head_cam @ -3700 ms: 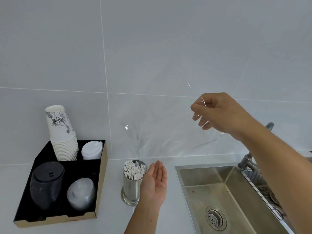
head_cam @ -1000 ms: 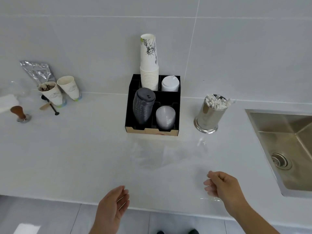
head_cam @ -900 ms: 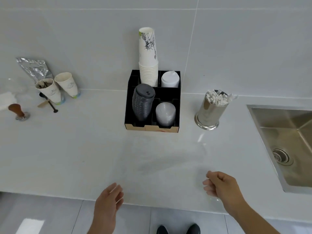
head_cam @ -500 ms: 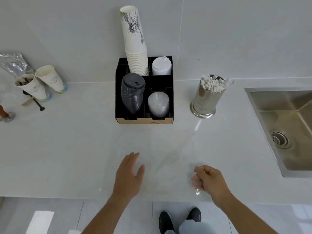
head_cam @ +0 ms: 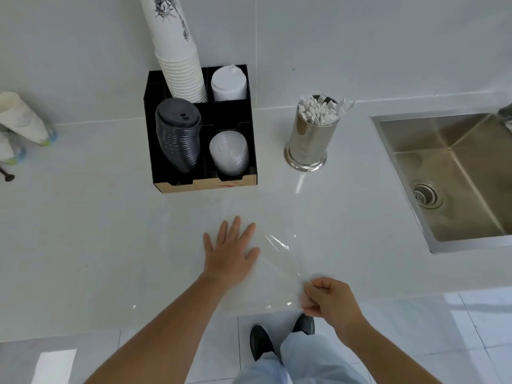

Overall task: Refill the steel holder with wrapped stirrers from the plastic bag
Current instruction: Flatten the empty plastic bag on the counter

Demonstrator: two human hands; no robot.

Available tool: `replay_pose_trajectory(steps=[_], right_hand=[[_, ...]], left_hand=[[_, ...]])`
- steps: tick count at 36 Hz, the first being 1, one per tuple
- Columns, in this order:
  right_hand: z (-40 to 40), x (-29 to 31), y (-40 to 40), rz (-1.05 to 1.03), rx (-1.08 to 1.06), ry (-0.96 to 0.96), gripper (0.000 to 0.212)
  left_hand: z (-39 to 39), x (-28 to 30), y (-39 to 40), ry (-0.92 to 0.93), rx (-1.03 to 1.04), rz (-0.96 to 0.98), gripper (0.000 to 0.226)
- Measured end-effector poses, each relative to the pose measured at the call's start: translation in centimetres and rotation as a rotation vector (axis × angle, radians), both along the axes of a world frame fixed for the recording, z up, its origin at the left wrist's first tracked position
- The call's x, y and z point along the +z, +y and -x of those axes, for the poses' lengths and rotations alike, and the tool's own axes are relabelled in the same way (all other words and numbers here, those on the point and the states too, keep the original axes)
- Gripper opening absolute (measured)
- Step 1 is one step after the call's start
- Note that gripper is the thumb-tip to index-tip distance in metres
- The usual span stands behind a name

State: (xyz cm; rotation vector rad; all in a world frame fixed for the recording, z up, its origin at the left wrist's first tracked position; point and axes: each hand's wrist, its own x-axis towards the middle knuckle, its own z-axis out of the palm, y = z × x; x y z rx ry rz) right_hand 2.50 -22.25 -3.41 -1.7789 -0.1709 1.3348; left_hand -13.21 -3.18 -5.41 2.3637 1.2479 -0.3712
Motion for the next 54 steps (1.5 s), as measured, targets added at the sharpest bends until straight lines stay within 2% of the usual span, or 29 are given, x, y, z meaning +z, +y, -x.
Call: replay_pose_trajectory(steps=[3, 6, 9, 11, 13, 15, 17, 20, 25, 27, 31, 38, 54], right_hand=[[-0.1, -0.4, -0.3, 0.009, -0.008, -0.012, 0.029], [-0.4, -0.4, -0.3, 0.032, 0.031, -0.038, 0.023], [-1.0, -0.1, -0.6, 0.104, 0.113, -0.151, 0.017], [-1.7, 0.1, -0.9, 0.136, 0.187, -0.316, 0.016], [-2.3, 0.5, -0.8, 0.15, 0.27, -0.564, 0.017], [-2.5, 1.1, 0.1, 0.1, 0.324, -0.755, 0.017], [-1.9, 1.7, 1.3, 0.0, 0.389, -0.866, 0.012], [0.1, 1.7, 4.0, -0.155, 0.56, -0.969, 0.03], [3.7, 0.7, 9.0, -0.343, 0.833, -1.069, 0.043], [4.0, -0.4, 10.5, -0.318, 0.919, -1.107, 0.049], [2.2, -2.8, 11.5, -0.134, 1.023, -1.175, 0.06], [-2.6, -3.8, 10.3, 0.084, 1.022, -1.254, 0.068], [-2.9, -3.8, 12.4, 0.155, 1.088, -1.284, 0.072]], left_hand=[[0.1, -0.1, 0.1, -0.008, 0.001, 0.001, 0.061], [0.2, -0.2, 0.3, -0.011, -0.001, 0.003, 0.062], [0.5, -0.2, 0.1, -0.039, -0.004, -0.044, 0.064], [1.2, -0.2, -0.2, -0.093, -0.018, -0.096, 0.065], [2.2, -0.3, -0.8, -0.128, -0.047, -0.136, 0.066], [3.3, -0.5, -1.3, -0.129, -0.064, -0.168, 0.066], [4.4, -0.6, -1.5, -0.127, -0.046, -0.18, 0.066], [5.8, -0.7, -1.4, -0.095, 0.013, -0.185, 0.066], [7.8, -1.3, -0.4, -0.028, 0.072, -0.185, 0.067], [8.7, -1.5, 0.0, -0.004, 0.078, -0.184, 0.07], [10.1, -2.2, 0.5, -0.016, 0.097, -0.176, 0.07], [11.1, -2.9, 1.0, -0.033, 0.126, -0.185, 0.071], [12.3, -1.5, 4.4, -0.053, 0.148, -0.119, 0.083]])
